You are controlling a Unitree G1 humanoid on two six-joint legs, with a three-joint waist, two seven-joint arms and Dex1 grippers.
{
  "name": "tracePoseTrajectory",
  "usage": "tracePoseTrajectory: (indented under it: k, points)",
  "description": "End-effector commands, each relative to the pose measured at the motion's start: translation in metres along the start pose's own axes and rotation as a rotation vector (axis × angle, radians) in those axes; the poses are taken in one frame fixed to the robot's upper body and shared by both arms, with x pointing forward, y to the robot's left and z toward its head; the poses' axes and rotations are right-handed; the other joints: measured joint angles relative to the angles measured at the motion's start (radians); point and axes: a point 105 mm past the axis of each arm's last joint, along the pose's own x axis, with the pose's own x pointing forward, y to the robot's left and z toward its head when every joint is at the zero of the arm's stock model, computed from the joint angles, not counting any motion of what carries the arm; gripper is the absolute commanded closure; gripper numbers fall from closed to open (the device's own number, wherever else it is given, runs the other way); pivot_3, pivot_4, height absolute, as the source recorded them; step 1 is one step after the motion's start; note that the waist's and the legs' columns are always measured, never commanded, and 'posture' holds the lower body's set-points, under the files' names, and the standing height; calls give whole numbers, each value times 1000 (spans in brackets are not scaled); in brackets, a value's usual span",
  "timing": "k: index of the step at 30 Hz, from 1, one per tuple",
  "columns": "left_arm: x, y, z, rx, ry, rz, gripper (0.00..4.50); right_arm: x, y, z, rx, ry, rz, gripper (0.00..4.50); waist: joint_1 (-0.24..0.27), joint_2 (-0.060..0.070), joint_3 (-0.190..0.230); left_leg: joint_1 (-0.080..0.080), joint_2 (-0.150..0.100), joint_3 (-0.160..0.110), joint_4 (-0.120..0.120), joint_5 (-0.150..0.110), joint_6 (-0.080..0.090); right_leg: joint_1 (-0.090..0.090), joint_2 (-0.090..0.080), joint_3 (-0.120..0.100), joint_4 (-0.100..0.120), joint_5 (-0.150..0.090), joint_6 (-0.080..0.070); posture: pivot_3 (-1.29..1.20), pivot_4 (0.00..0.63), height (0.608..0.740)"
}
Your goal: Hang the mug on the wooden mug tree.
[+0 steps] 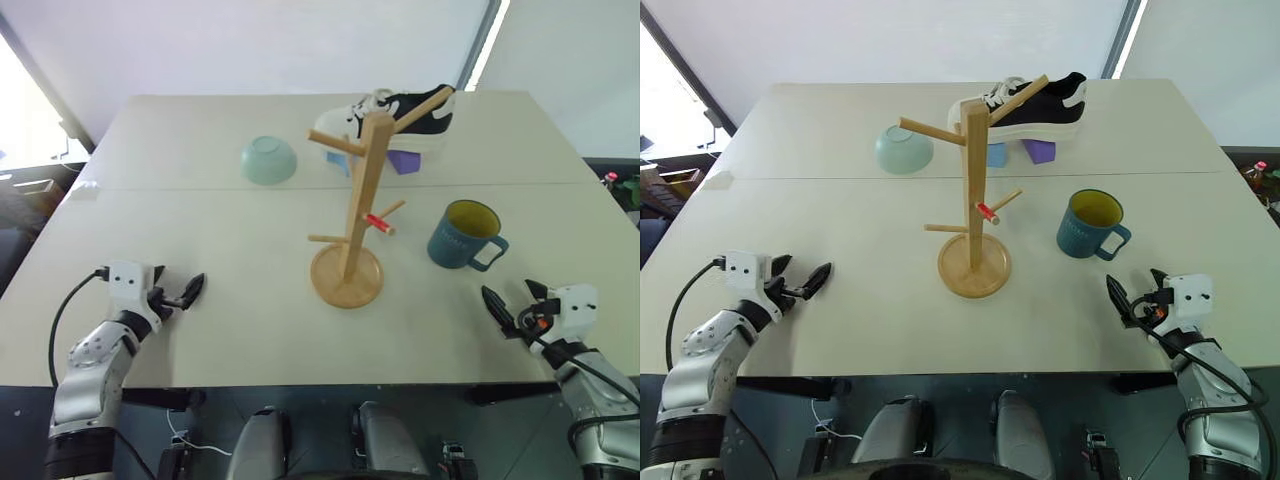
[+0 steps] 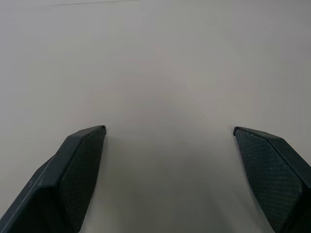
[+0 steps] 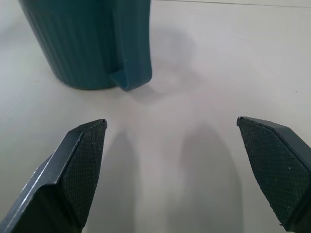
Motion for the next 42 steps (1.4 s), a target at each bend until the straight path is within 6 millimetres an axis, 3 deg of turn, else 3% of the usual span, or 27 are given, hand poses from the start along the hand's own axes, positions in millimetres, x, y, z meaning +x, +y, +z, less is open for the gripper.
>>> tracePoseTrajectory:
  k: [1, 8, 12, 14, 18, 25, 42]
  points:
    - [0, -30, 10, 28, -38, -155, 0, -8, 4, 13, -20, -39, 4, 50, 4, 0, 0, 0, 0, 0, 0, 0, 0, 0, -1, 0, 0, 0, 0, 0, 150, 740]
    - [-10, -96, 24, 127, -74, -532, 0, -20, 9, 15, -44, -23, 12, 50, 16, 0, 0, -2, -1, 1, -1, 0, 0, -2, -2, 0, -1, 0, 0, 0, 150, 740]
    - [-23, -141, 32, 158, -85, -815, 0, -28, 25, 16, -55, -20, 49, 50, 16, 2, 1, -2, -1, 1, -3, 0, 0, -3, -2, 0, -1, -1, -2, 0, 150, 740]
    - [-24, -157, 41, 162, -114, -899, 0, -24, 32, 19, -59, -45, 38, 50, 16, 2, 1, -3, -1, 1, -3, 0, 0, -3, -2, 0, -1, -1, -2, 0, 150, 740]
    - [-26, -178, 54, 189, -158, -1000, 0, -14, 21, 29, -55, -111, -124, 50, 12, 2, 2, -3, -1, 2, -2, 0, 0, -4, -2, 0, -1, -1, -2, 0, 150, 740]
    - [-24, -189, 59, 194, -187, -1015, 0, -1, 11, 38, 2, -183, -290, 50, 16, 2, 2, -3, 0, 3, -1, 0, 0, -4, 5, 0, -1, -1, -2, 0, 150, 740]
    - [-23, -189, 61, 181, -212, -972, 0, 32, 15, 36, 60, -182, -320, 50, 10, 2, 2, 0, 1, 4, 0, 0, 1, -2, 11, 2, 1, -1, -1, 0, 150, 740]
